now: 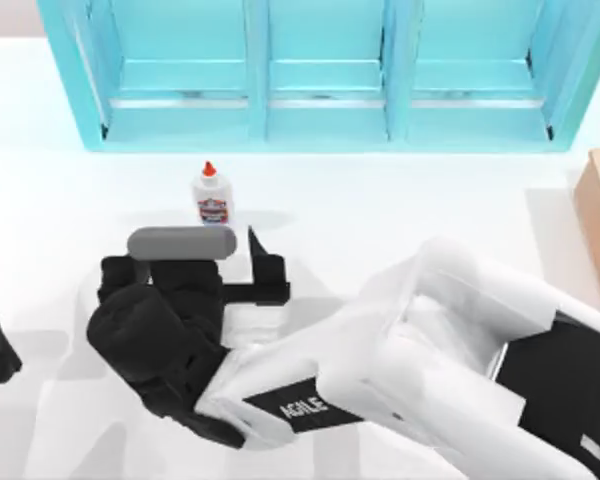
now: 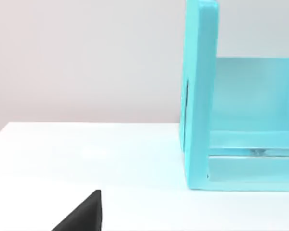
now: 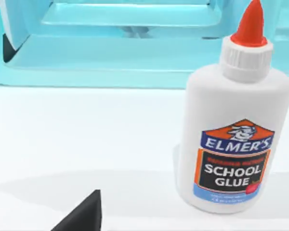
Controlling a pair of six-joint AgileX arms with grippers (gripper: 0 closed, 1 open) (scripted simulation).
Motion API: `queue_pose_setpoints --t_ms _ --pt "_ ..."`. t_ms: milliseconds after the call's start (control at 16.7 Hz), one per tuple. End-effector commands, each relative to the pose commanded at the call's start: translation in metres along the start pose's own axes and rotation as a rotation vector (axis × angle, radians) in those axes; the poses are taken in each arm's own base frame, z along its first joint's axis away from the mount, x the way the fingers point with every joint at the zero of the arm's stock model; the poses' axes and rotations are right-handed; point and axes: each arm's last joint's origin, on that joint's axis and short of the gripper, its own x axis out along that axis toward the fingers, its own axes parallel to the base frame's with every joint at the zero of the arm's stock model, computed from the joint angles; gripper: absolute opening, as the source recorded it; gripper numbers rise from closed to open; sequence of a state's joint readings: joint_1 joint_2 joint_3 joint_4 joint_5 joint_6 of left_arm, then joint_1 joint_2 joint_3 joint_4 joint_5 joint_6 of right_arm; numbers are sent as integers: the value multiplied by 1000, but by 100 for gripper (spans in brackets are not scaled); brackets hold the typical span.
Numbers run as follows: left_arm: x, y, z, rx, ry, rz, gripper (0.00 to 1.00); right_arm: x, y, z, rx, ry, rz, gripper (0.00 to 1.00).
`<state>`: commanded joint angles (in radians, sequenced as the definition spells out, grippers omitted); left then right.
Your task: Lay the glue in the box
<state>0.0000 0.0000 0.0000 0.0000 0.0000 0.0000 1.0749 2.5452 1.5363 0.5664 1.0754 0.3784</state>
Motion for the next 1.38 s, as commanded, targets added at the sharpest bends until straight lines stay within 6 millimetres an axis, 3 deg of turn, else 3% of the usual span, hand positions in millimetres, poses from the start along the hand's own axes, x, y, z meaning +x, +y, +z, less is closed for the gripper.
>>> queue_pose_setpoints --t_ms 420,540,780,1380 --pt "0 0 0 0 0 0 100 72 -1 0 -1 -1 0 100" --pt "0 0 0 0 0 0 100 82 -3 -1 -1 -1 0 100" --pt "0 0 0 0 0 0 100 82 -3 -1 -1 -1 0 100" --pt "0 0 0 0 0 0 100 82 -3 -1 -1 -1 0 25"
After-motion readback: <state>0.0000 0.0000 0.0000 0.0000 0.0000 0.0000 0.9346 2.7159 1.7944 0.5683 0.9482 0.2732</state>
